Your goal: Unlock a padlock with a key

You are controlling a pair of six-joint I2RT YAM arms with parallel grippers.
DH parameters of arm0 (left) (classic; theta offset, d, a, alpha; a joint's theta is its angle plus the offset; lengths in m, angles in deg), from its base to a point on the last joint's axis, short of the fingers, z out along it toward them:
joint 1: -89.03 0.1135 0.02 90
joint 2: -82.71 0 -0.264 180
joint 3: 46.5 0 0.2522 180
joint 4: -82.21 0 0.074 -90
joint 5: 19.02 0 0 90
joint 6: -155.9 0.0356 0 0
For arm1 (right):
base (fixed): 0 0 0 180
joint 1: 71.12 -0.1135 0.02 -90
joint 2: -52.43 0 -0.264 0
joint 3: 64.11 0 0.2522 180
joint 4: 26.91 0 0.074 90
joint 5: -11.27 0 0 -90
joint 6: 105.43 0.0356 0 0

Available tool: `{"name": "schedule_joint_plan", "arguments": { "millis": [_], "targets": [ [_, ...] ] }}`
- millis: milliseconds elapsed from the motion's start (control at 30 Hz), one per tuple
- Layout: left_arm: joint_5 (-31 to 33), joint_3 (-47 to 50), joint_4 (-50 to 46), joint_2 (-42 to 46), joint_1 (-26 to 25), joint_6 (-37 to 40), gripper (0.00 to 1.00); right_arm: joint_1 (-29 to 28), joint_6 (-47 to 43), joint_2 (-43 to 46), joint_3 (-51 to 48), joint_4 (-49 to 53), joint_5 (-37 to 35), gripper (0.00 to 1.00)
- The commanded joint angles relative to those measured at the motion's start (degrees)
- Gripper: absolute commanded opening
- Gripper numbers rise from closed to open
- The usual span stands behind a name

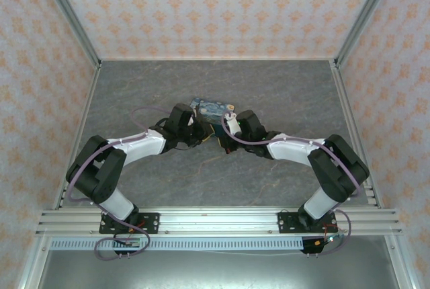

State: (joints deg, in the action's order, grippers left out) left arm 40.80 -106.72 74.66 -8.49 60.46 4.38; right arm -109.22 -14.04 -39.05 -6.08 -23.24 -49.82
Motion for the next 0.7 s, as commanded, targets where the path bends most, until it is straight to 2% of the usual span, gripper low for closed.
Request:
{"name": "schedule_joint_plan", "arguments": {
  "millis": [0,667],
  "targets": [
    [-1.6,-0.8,1.2,2.1,-0.9,-1.3,0.22,-0.4,0.4,1.0,-0.8,-3.2,0.2,0.00],
    [-0.9,-1.2,0.5,1.7,-0.9,-1.1,0.22,-0.4,1.2,4.2,-3.9,-3.9,-0.6,0.00]
  ]
}}
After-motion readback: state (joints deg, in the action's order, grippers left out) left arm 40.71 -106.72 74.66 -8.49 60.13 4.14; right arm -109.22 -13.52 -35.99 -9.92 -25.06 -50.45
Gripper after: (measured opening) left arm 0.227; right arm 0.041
